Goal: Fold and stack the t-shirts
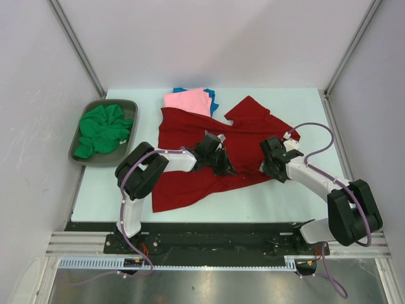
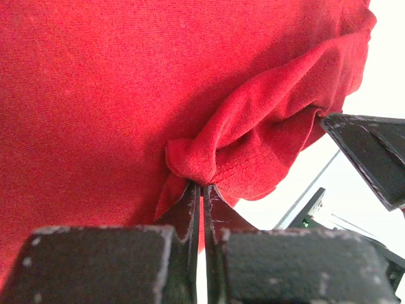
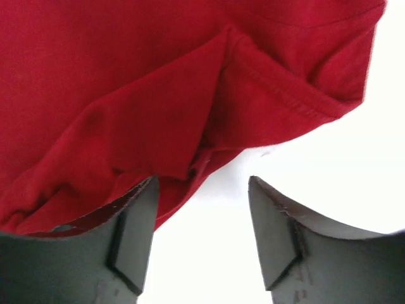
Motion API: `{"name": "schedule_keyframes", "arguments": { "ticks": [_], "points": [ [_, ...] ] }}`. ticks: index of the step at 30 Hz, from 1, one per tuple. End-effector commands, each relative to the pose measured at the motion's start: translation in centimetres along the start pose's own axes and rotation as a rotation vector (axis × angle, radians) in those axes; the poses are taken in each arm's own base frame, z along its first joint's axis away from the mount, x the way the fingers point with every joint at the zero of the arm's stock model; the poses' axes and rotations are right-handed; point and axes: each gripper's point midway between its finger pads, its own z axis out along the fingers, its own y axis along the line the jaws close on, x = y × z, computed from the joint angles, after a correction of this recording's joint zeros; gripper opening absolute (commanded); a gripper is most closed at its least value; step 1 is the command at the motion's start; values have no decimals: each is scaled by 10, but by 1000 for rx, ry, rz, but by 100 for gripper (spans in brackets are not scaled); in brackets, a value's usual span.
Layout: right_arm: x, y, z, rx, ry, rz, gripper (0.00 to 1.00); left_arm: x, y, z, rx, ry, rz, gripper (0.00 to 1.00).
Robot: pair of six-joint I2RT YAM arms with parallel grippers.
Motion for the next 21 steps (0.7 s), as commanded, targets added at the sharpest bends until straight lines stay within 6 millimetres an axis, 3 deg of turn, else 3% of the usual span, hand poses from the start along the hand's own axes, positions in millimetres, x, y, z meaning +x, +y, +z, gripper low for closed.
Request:
{"name": "schedule_keyframes", "arguments": {
  "ticks": [1,3,5,11,13,21],
  "points": [
    [-11,25,-21,-105,-42,13,46,0,-5,-1,40,1,-8,0],
    [-7,26,-20,-102,-34,5,18,0,-8,-4,50,-4,-7,0],
    [-1,28,-18,-96,-23,-8,11,1,-11,-7,59,-4,-5,0],
    [11,29,-13,-68,-9,-27,25,3,-22,-18,86,-12,7,0],
    [12,28,-11,-58,-9,-28,39,4,-24,-19,90,-12,13,0],
    [7,22,-16,-43,-29,-31,41,7,-20,-17,81,-2,11,0]
  ]
}}
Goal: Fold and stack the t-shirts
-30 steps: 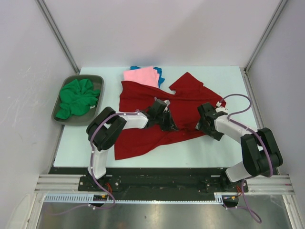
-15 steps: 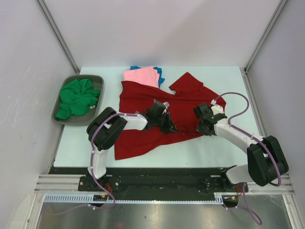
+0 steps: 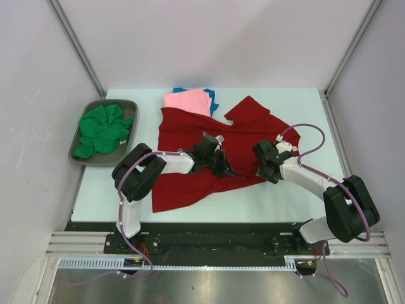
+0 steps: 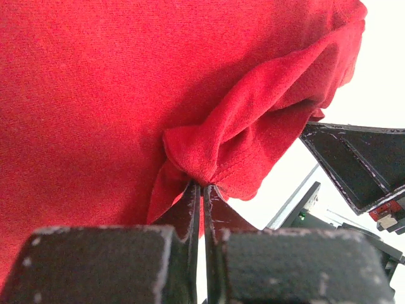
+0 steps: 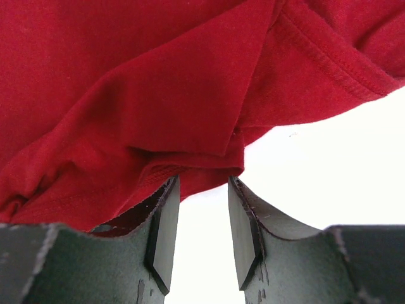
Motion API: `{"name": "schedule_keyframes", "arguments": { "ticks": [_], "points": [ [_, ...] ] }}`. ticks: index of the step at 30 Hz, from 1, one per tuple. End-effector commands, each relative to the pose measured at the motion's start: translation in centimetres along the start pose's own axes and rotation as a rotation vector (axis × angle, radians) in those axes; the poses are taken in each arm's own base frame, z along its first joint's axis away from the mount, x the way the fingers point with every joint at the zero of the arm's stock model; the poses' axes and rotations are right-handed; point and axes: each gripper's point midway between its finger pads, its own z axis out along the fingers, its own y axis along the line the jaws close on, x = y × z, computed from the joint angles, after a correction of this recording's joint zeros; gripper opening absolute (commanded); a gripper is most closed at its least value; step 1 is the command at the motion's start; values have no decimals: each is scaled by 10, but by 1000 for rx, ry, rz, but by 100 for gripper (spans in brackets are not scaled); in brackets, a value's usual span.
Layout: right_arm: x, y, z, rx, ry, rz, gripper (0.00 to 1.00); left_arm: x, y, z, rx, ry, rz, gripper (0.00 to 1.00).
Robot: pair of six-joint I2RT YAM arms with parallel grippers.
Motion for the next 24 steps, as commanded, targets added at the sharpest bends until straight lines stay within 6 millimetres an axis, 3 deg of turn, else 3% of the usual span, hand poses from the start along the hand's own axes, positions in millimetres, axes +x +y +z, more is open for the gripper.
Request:
{"name": "schedule_keyframes", "arguments": {
  "ticks": [1,11,24],
  "points": [
    [-15,-2,-9,18,-56,13,42,0,-17,-10,53,0,16,0],
    [-16,-18,-6,78,-80,-16,42,0,-18,-7,52,8,13,0],
    [-10,-23,18,117,-59,-18,43,0,-13,-5,38,15,16,0]
  ]
}}
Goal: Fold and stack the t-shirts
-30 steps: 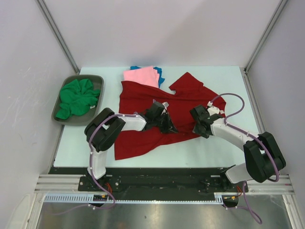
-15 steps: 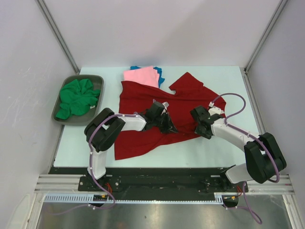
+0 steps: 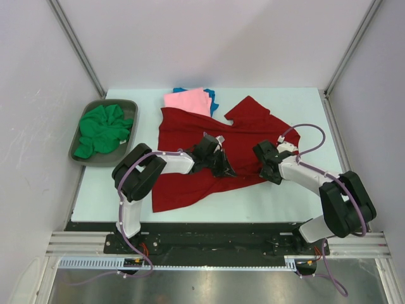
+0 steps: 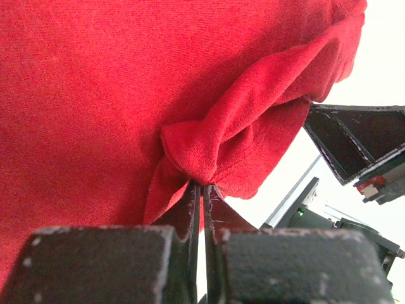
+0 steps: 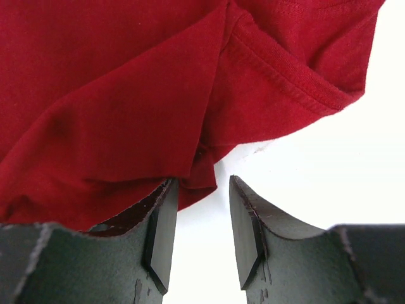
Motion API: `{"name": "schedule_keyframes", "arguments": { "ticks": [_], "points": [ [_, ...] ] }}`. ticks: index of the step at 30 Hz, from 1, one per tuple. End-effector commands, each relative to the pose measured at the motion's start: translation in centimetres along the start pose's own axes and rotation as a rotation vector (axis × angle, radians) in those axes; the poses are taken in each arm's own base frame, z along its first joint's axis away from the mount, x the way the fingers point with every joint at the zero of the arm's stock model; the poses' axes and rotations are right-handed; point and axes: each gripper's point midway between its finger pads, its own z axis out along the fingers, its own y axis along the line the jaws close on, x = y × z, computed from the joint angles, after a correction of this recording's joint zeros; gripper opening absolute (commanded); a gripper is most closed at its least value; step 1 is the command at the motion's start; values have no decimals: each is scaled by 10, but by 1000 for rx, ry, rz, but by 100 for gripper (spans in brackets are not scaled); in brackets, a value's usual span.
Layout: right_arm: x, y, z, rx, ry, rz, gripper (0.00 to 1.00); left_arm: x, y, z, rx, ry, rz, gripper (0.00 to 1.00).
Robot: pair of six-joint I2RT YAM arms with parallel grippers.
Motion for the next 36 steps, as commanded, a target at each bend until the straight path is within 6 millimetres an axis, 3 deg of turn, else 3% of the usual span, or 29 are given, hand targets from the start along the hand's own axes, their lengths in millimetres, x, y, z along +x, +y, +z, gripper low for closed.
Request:
{"name": "schedule_keyframes", "arguments": {
  "ticks": [1,4,7,9,10,15,20,23,29,36],
  "points": [
    [-5,0,9,15,-25,7,43,-2,-11,-4,29,1,15,0],
    [-3,-1,12,17,-24,6,42,-2,-11,-3,28,3,15,0],
    [-5,-1,14,17,-29,10,36,-2,-11,-2,27,4,16,0],
    [-7,0,13,12,-31,10,24,-2,-10,-3,24,5,14,0],
    [-8,0,13,11,-38,11,2,-3,-11,-3,29,1,16,0],
    [-16,-4,7,12,-71,16,0,-1,-18,-8,53,0,21,0],
    [-21,-9,-15,-11,-100,22,0,12,-49,-23,126,15,58,0],
    [-18,-12,-36,-38,-115,14,0,32,-77,-32,157,33,110,0],
    [6,-35,-72,-45,-113,-9,0,97,-124,-39,218,100,186,0],
    [40,-66,-97,-61,-96,39,0,158,-129,-31,222,171,198,0]
  ]
}}
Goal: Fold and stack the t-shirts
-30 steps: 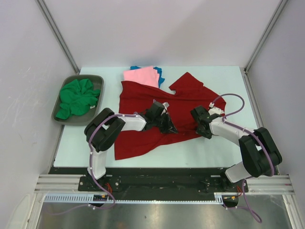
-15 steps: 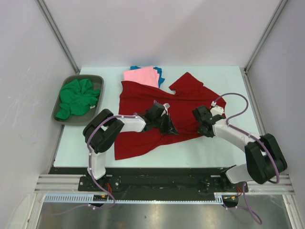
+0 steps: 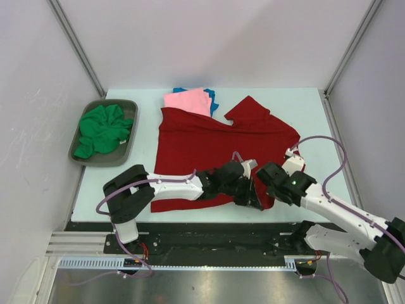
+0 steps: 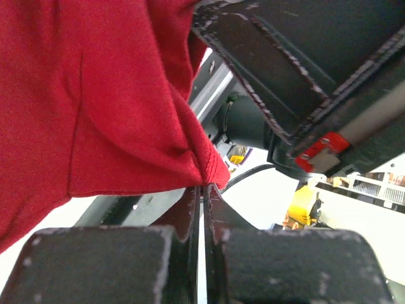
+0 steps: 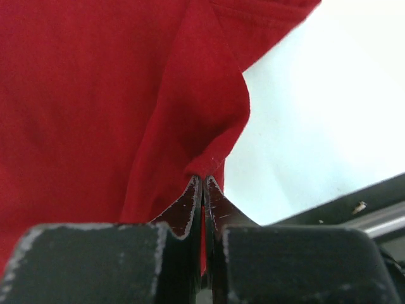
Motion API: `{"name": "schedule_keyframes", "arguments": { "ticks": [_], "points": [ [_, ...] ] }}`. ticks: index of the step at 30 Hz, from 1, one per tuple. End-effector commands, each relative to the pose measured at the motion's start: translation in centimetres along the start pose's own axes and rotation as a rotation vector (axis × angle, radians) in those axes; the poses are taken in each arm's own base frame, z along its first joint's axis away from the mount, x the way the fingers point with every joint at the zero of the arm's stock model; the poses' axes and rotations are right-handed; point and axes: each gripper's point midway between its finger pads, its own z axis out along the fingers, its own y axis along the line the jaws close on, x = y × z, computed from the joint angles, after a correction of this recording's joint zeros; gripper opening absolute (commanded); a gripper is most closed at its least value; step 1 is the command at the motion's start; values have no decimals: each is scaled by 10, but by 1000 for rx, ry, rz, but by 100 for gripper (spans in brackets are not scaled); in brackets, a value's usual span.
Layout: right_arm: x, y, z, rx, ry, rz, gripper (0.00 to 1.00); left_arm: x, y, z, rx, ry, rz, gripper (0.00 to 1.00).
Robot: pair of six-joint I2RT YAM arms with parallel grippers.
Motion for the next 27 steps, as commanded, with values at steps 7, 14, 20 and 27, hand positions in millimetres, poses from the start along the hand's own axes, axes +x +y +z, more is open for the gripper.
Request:
{"name": "schedule_keyframes", "arguments": {
  "ticks": [7,14,20,27],
  "points": [
    [48,-44,-44,31,36,85,0,59,-9,5,-45,41,8,9],
    [54,-40,-64,-17,-27,79,51,84,-32,-18,-16,39,130,93],
    [0,-1,-84,-84,-210,48,100,59,-86,-70,32,-45,264,100],
    [-53,36,-41,-39,-223,-63,100,6,-88,-149,1,-246,295,100]
  ]
}}
